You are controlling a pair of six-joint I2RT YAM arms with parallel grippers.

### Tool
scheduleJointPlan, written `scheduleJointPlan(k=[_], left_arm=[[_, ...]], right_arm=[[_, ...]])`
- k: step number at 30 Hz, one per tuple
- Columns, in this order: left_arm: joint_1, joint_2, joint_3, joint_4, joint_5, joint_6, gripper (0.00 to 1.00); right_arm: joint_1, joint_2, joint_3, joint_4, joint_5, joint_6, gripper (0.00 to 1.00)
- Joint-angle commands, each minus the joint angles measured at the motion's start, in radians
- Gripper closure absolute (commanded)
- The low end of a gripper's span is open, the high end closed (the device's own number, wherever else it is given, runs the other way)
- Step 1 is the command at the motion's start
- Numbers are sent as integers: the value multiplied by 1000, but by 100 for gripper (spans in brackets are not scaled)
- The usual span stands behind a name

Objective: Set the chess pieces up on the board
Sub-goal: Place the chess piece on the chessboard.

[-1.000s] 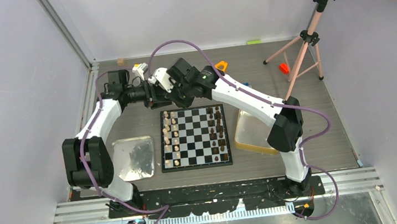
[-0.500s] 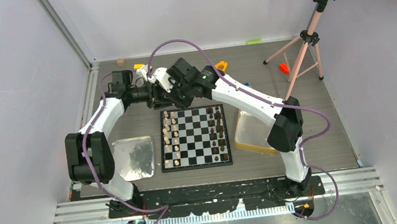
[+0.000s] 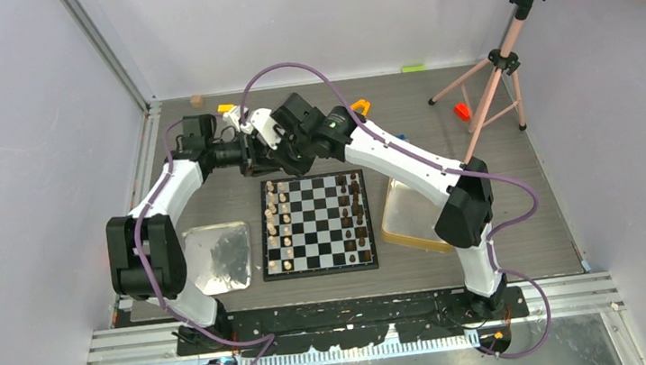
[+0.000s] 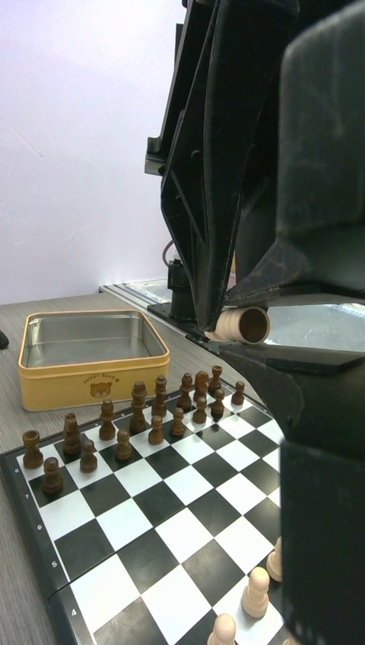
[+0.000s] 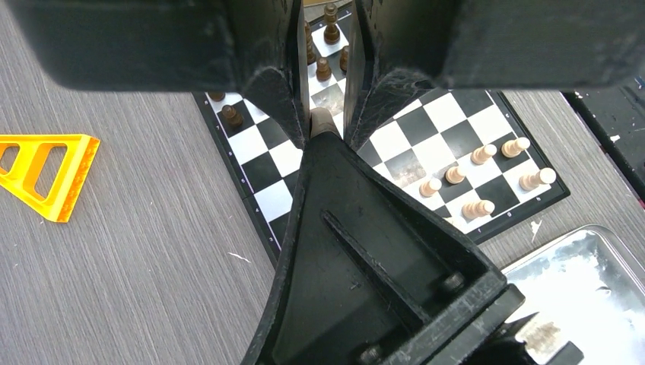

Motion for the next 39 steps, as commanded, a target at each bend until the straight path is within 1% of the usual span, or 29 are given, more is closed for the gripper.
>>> scheduleJointPlan(k=[1,3,5,7,8,9,10,11,12,13,14,16,17,18,19,22,24,27,29,34,39], left_arm=[[-8,-4,-11,28,34,-2,85],[-8,-6,-15,32,38,-2,93],[-6,-10,-21,42,41,-5,100],[0,-20,-29,65,49,-19,100],[5,-27,-35,84,54,-31,100],[10,-33,-46,126,58,-49,100],[15,-40,-64,170,65,-75,100],[21,-46,-78,220,75,-110,100],[26,-50,-94,282,84,-154,100],[29,-52,-111,349,97,-200,100],[33,-55,-131,435,109,-260,100],[37,-54,-170,622,133,-397,100],[37,-50,-190,729,141,-475,100],[36,-46,-203,810,145,-535,100],[37,-42,-211,878,152,-589,100],[35,-31,-231,1042,163,-716,100],[35,-21,-240,1133,168,-792,100],[34,12,-237,1275,183,-929,100],[32,30,-233,1328,189,-990,100],[21,59,-219,1350,210,-1051,100],[14,79,-210,1355,231,-1095,100]], right_arm=[[-4,-10,57,45,16,10,94],[-3,-9,56,47,20,8,94],[-9,-13,53,48,18,9,89],[-22,-26,45,47,-10,21,81],[-29,-34,41,48,-26,33,73],[-48,-52,28,52,-73,39,68],[-70,-76,18,56,-98,55,60],[-82,-90,-3,65,-165,62,54],[-109,-120,-16,72,-197,79,53],[-123,-135,-47,88,-268,88,50],[-151,-167,-63,98,-308,105,49],[-197,-210,-116,135,-448,134,48],[-210,-223,-155,162,-479,146,48],[-233,-246,-195,175,-533,151,48],[-242,-256,-214,201,-557,158,48],[-271,-292,-295,255,-663,172,48],[-274,-297,-312,274,-712,169,48],[-276,-288,-307,274,-735,142,48],[-273,-281,-287,258,-738,120,48],[-265,-260,-235,217,-706,68,48],[-229,-242,-200,158,-601,-21,48]])
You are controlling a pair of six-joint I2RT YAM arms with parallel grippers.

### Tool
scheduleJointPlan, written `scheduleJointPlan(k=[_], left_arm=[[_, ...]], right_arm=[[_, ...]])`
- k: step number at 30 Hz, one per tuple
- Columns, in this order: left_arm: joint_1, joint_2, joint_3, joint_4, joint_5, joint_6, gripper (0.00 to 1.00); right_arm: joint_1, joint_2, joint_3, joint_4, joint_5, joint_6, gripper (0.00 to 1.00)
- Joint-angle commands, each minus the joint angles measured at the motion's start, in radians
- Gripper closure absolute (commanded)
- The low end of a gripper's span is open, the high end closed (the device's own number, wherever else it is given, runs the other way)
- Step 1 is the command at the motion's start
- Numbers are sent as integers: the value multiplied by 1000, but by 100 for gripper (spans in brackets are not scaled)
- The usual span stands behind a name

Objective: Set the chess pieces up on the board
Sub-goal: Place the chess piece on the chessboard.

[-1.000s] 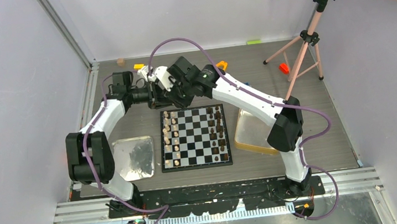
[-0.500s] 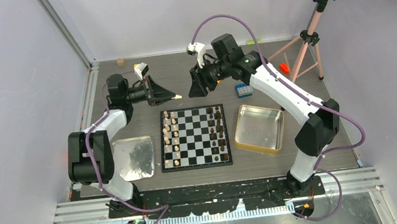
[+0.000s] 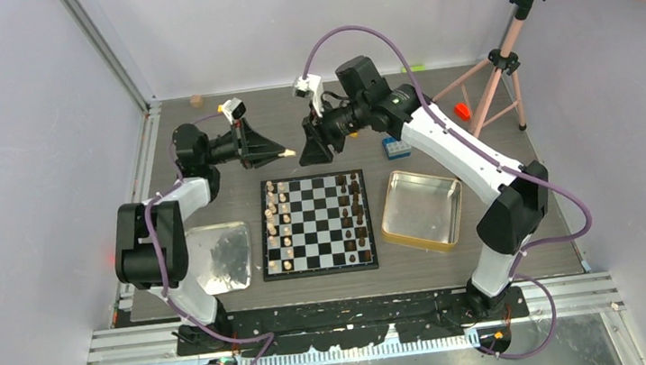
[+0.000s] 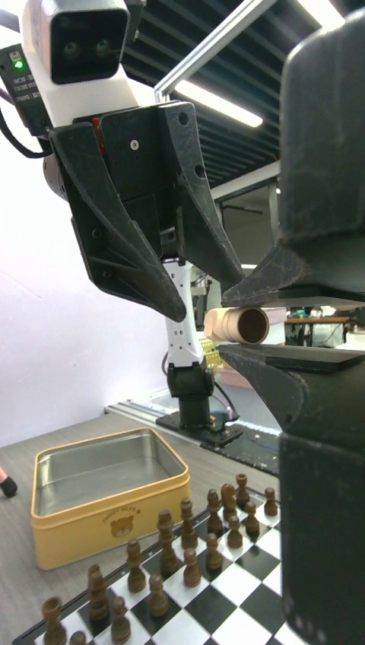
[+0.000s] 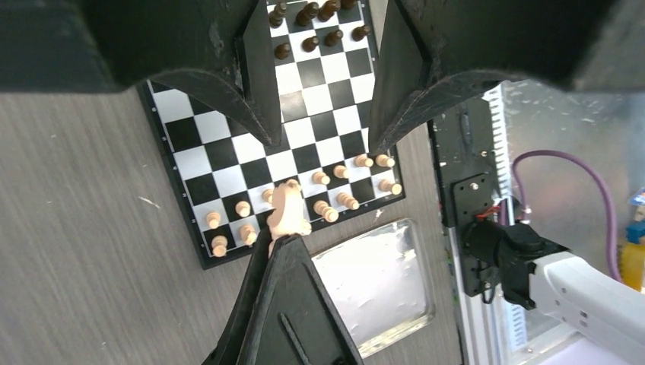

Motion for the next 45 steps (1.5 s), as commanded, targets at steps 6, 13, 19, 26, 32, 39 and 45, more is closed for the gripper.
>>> scheduleJointPlan(k=[6,13,19,26,32,39,45], left_arm=[[-17,37,40,121,77,-132,100],[-23,45,39,149,98,-171,100],[-34,38,35,149,111,-175,100],[-39,51,28,147,136,-184,100],[-46,85,42,181,161,-239,100],[-45,135,108,458,148,-480,100],[-55,108,195,454,55,-531,100]], right_arm=[[80,18,63,-75,192,-189,44],[133,30,79,-98,278,-245,44],[162,39,96,-112,343,-278,45],[164,28,111,-108,379,-281,46],[167,6,94,-93,396,-284,48],[154,-104,41,-46,425,-208,49],[27,-257,-47,34,279,-59,48]])
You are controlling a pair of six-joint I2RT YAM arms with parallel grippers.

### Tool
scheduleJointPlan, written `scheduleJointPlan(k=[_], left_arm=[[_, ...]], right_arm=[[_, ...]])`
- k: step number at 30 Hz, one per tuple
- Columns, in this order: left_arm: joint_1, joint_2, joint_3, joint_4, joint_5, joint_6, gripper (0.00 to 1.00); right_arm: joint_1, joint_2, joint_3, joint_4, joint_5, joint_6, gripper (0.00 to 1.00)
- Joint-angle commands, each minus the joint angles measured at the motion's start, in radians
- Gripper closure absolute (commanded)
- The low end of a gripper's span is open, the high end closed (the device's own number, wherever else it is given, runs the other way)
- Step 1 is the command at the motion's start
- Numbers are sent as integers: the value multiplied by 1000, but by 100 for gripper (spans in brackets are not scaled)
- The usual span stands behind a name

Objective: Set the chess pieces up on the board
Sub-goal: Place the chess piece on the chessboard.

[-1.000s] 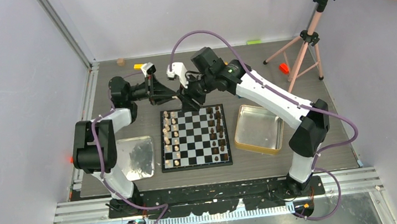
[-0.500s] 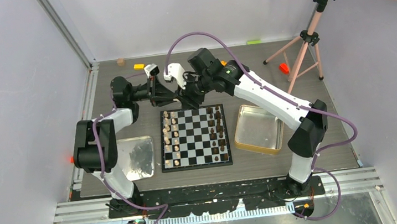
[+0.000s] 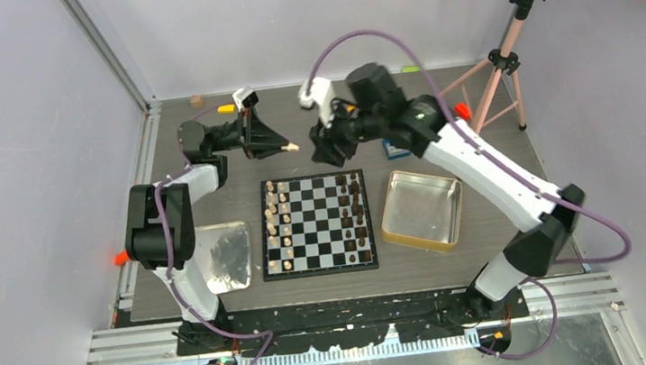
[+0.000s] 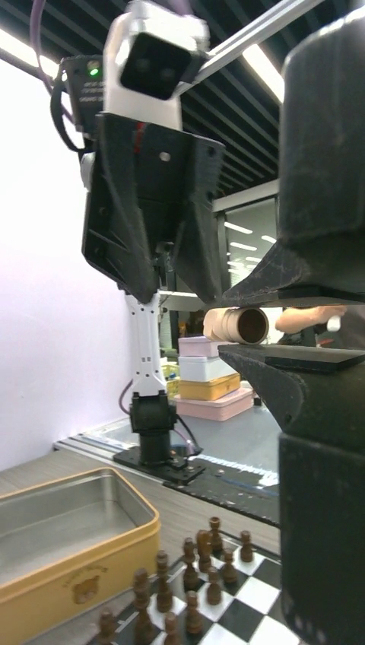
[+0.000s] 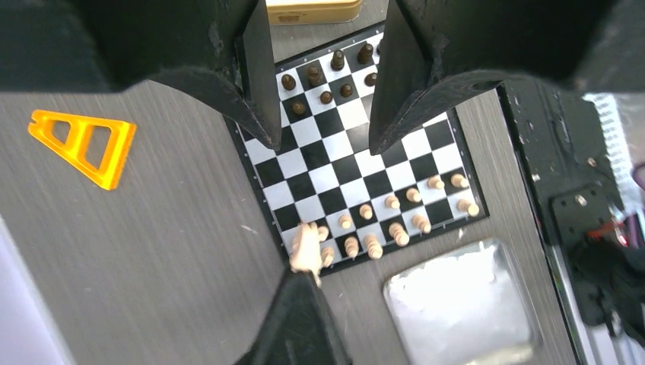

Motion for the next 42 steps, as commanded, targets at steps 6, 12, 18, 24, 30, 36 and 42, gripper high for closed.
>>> scheduleJointPlan(k=[6,12,18,24,30,36,42], left_arm=[[-66,-32,175,80,-177,-177,100],[-107,-11,247,26,-235,-226,100],[-129,-25,230,4,-235,-224,100],[-129,-42,224,-12,-211,-216,100],[-130,-65,203,-45,-195,-194,100],[-148,-80,193,-66,-187,-180,100],[-157,-94,180,-86,-184,-165,100]], right_arm=[[-149,-127,83,101,-216,163,48],[-150,-64,226,3,-239,68,49],[-149,-18,284,-66,-234,-33,48],[-149,-3,294,-119,-228,-123,48],[-126,10,295,-137,-194,-158,48],[-95,27,308,-150,-137,-192,48],[-77,48,326,-157,-89,-215,50]])
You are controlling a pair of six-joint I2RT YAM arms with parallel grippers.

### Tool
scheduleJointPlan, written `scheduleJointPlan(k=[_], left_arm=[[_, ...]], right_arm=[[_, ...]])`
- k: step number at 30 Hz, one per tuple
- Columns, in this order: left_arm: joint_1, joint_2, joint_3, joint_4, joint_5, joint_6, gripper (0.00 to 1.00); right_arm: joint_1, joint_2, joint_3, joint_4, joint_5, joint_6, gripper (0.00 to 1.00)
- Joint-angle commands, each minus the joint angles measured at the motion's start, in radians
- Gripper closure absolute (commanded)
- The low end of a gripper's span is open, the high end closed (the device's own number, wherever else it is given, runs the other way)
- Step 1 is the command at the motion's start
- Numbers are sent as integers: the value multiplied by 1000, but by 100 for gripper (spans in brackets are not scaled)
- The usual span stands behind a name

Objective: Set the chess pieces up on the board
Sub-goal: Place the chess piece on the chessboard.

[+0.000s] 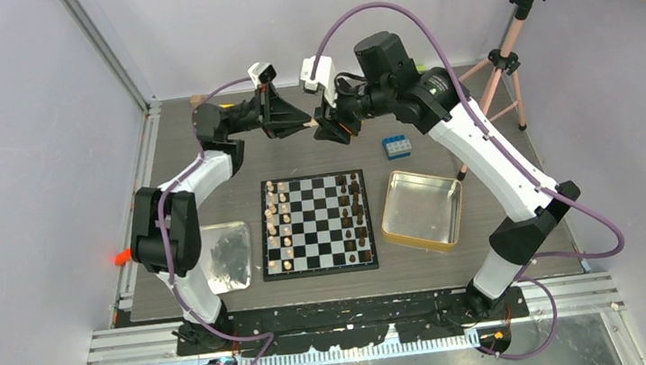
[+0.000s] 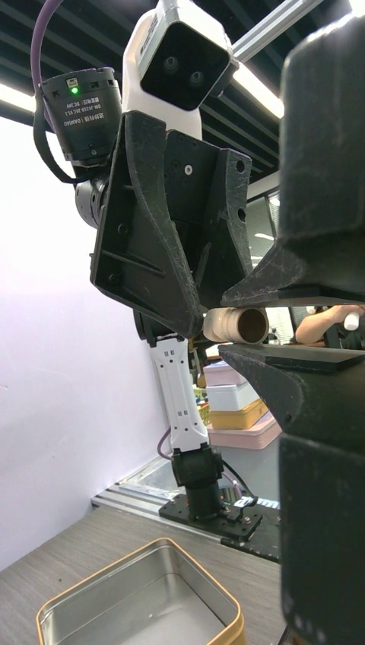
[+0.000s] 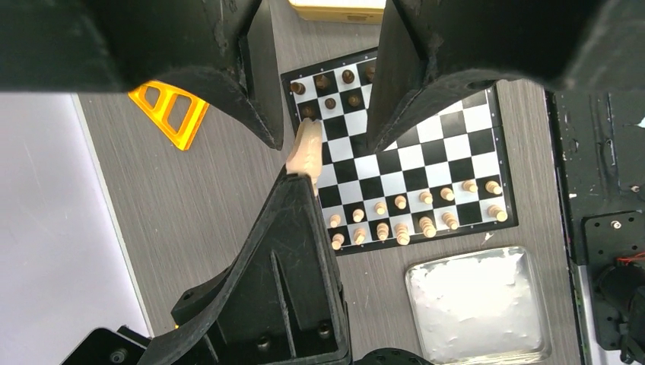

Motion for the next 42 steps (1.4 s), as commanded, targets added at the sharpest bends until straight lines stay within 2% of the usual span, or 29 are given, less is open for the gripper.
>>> scheduleJointPlan(k=[1,20,29,33,42], left_arm=[[-11,-64,-14,-11,15,-136,100],[-17,-84,-55,-47,22,-93,100],[-17,-86,-101,-108,41,-7,89],[-17,-86,-104,-120,43,12,81],[-17,-99,-122,-164,44,57,73]], right_arm=[[11,8,54,0,44,-35,51],[24,25,66,-14,71,-47,89],[24,24,103,-24,39,-7,95],[24,16,99,-20,37,13,96],[24,2,89,16,56,90,96]])
